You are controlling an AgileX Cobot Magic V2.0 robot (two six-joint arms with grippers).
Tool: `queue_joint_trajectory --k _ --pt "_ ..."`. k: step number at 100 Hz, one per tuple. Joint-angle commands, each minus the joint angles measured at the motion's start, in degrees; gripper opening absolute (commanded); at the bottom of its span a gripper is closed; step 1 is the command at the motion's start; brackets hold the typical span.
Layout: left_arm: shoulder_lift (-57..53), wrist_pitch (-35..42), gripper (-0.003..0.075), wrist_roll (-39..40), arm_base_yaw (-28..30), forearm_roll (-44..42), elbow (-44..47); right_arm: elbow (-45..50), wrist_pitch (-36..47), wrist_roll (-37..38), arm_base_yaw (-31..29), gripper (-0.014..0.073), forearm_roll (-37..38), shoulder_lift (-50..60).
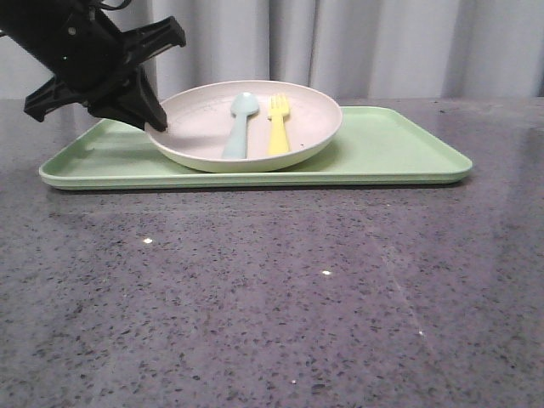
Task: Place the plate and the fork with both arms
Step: 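Lower the held plate onto the green tray and open the left gripper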
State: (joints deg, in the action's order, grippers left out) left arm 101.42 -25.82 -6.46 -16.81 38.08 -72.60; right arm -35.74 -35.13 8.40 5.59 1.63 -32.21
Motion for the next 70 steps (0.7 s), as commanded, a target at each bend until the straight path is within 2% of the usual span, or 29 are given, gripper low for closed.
queue_joint_trajectory --k 1,15,22,27,39,46,70 --pt "-3.0 2.4 -0.002 0.6 -0.6 1.7 -1.6 -1.7 3.9 -0.4 0.0 0.0486 0.4 -0.5" --pt "-3.0 2.3 -0.0017 0.6 -0.6 1.9 -1.6 -1.7 3.9 -0.4 0.0 0.0486 0.4 -0.5" --pt "-3.0 2.1 0.0015 0.6 -0.6 1.9 -1.6 -1.7 3.9 -0.4 0.0 0.0486 0.4 -0.5" --pt "-3.0 1.7 0.0064 0.6 -0.6 1.9 -1.6 -1.7 3.8 -0.4 0.0 0.0486 0.4 -0.5" --pt "-3.1 1.3 0.0241 0.2 -0.6 1.6 -1.6 -1.7 3.8 -0.4 0.0 0.0486 0.4 -0.5" --pt "-3.3 1.3 0.031 0.2 -0.6 1.6 -1.6 -1.7 3.9 -0.4 0.0 0.0486 0.4 -0.5" --pt "-7.1 1.3 0.0312 0.2 -0.6 -0.8 -1.6 -1.7 4.0 -0.4 0.1 0.0486 0.3 -0.5"
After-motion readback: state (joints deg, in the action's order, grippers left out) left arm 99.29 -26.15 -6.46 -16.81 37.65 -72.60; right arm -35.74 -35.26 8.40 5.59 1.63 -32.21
